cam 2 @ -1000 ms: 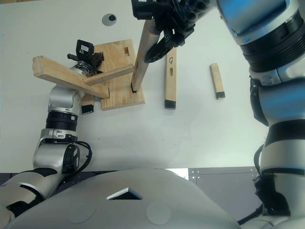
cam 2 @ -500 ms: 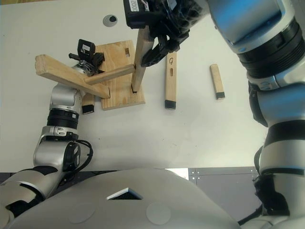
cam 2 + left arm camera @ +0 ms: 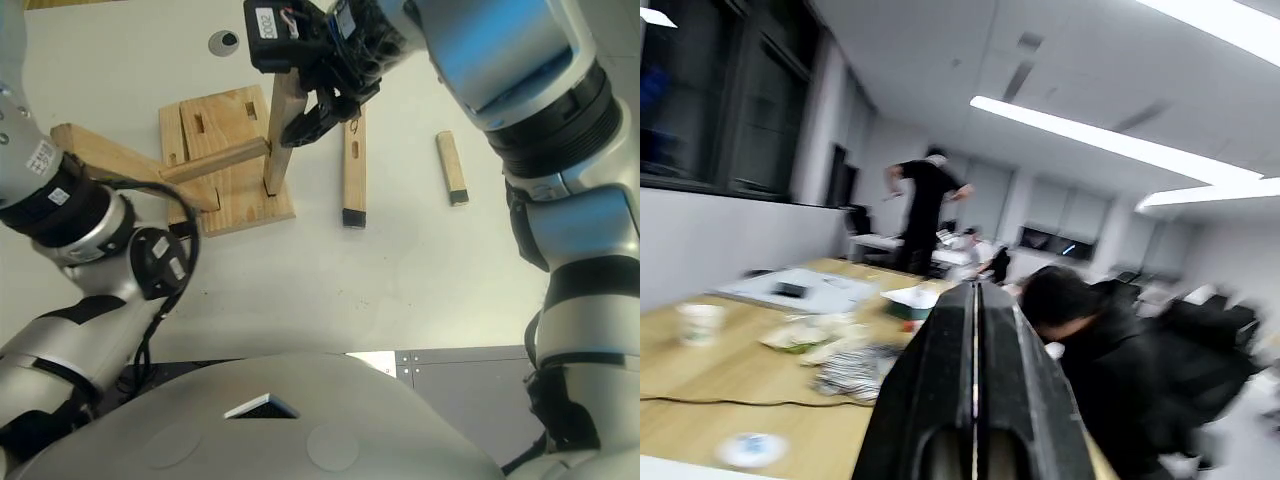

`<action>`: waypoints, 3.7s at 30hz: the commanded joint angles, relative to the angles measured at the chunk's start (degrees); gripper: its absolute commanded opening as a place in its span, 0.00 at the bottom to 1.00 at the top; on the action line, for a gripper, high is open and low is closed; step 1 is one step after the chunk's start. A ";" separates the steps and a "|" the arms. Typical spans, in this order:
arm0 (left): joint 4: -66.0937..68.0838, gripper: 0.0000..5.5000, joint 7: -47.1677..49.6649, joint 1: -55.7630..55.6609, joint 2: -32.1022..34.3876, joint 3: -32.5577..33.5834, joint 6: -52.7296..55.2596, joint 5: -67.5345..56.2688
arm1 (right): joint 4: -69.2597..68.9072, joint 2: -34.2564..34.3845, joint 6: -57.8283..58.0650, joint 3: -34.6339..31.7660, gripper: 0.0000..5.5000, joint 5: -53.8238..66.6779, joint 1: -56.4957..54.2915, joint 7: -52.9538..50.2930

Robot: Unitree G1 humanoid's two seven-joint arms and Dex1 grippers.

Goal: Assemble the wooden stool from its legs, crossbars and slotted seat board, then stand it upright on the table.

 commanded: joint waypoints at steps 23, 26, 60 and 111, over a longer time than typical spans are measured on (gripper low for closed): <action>20.37 0.00 7.70 31.09 -12.36 -13.64 -17.51 10.16 | 7.40 8.95 -1.28 7.76 0.37 -1.29 -0.97 -4.70; 21.62 0.00 8.38 31.57 -12.56 -12.66 -17.95 9.79 | 9.82 9.72 -2.45 8.03 0.37 -1.98 -2.09 -4.67; 15.09 0.00 -2.03 21.45 -1.76 -6.08 -28.68 1.45 | 3.37 9.44 2.92 -4.68 0.71 3.14 -1.81 -9.08; 3.11 0.00 -20.33 30.27 35.27 -18.74 17.07 -7.42 | -16.23 14.30 3.14 2.39 0.01 -12.57 35.41 -55.10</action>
